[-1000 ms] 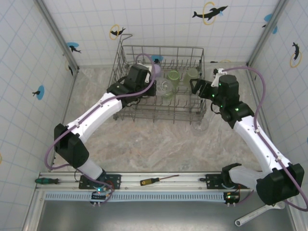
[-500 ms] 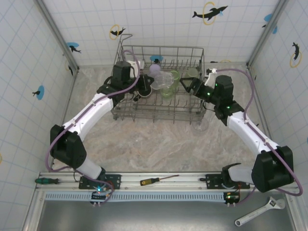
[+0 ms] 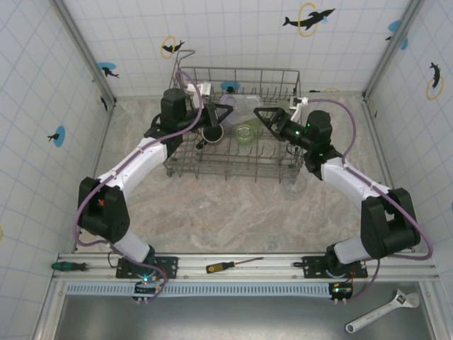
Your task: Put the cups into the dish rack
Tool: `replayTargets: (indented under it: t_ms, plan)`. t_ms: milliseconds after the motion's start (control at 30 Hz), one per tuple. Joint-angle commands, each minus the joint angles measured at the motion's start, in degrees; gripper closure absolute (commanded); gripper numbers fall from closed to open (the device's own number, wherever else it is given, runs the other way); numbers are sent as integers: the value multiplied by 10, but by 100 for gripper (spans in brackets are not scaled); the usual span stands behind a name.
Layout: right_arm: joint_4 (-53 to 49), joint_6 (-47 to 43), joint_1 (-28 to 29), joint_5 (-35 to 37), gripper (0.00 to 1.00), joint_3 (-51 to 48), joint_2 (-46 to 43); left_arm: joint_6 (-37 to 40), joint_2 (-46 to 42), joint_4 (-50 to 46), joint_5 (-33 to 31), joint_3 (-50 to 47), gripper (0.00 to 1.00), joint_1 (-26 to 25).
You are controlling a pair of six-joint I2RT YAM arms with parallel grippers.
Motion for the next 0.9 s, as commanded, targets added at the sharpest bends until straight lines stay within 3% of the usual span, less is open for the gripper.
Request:
replayTargets:
  t_ms: [0,400,600,867]
  plan:
    - [129,67,4,-12,0,11,22,-15,6,63,33,-8,100,-2]
    - [227,150,28,-2,1,52,92,-3,19,120,67,-26,100,-1]
    - [297,206,30,7,19,53,111,0,22,123,58,-37,100,-1]
    - [315,217,34,11,42,49,119,7,36,105,51,-25,97,-1]
